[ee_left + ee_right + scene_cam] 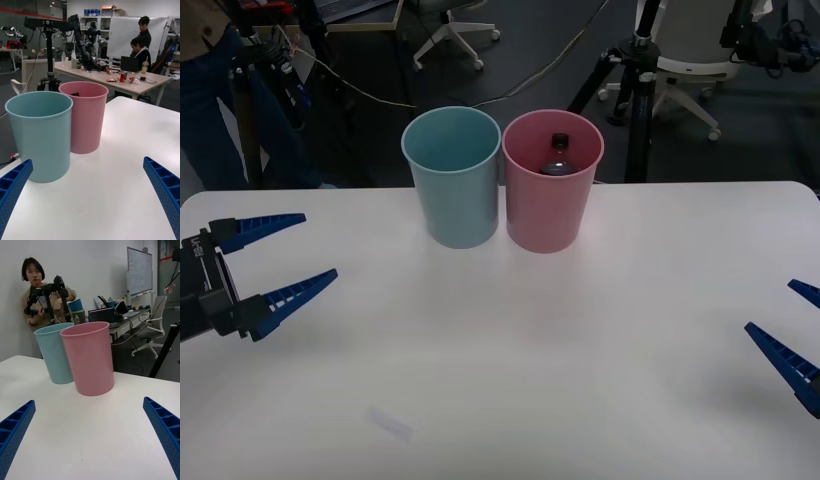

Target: Grasp the object on the table and drop it into the matching bin: aluminum can to the light blue bin, PET bottle to the pink bin.

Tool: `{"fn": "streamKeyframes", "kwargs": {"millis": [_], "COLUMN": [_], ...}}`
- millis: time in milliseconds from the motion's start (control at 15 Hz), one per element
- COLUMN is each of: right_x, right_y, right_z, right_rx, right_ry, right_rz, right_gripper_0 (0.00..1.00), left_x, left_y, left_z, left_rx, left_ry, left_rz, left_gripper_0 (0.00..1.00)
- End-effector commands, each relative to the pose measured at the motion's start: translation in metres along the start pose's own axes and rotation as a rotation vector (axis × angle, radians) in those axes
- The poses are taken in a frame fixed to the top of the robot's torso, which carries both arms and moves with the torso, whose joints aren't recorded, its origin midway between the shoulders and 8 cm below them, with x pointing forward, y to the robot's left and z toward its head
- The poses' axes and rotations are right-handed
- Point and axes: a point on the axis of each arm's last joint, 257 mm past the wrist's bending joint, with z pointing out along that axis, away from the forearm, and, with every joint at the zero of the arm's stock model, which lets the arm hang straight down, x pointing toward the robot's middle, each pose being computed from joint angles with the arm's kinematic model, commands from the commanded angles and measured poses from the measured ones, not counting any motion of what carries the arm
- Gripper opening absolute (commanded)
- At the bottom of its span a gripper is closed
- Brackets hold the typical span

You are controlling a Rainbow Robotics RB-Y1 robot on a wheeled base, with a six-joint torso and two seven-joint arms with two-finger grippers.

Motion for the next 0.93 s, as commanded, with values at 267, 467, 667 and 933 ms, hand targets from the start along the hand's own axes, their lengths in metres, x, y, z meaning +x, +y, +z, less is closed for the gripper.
{"fn": "streamKeyframes", "kwargs": {"millis": [267,467,667,933], "right_x": [0.000,0.000,0.000,0.000], "right_y": [0.000,0.000,0.000,0.000], "right_z": [0.000,0.000,0.000,0.000], "right_rx": [0.000,0.000,0.000,0.000], "right_ry": [0.000,0.000,0.000,0.000], "right_rz": [0.000,0.000,0.000,0.000], "right_gripper_0": [1.00,1.00,1.00,1.00], "left_x": [0.037,0.049,0.058,0.066], "left_y": [-0.016,-0.031,-0.038,-0.043], "left_z": [-0.028,-0.039,-0.051,-0.060], "left_rx": [-0.046,-0.053,-0.069,-0.083], "left_ry": [0.014,-0.001,-0.001,0.004], "left_rz": [0.000,-0.025,-0.046,-0.076], "left_gripper_0": [1.00,1.00,1.00,1.00]}}
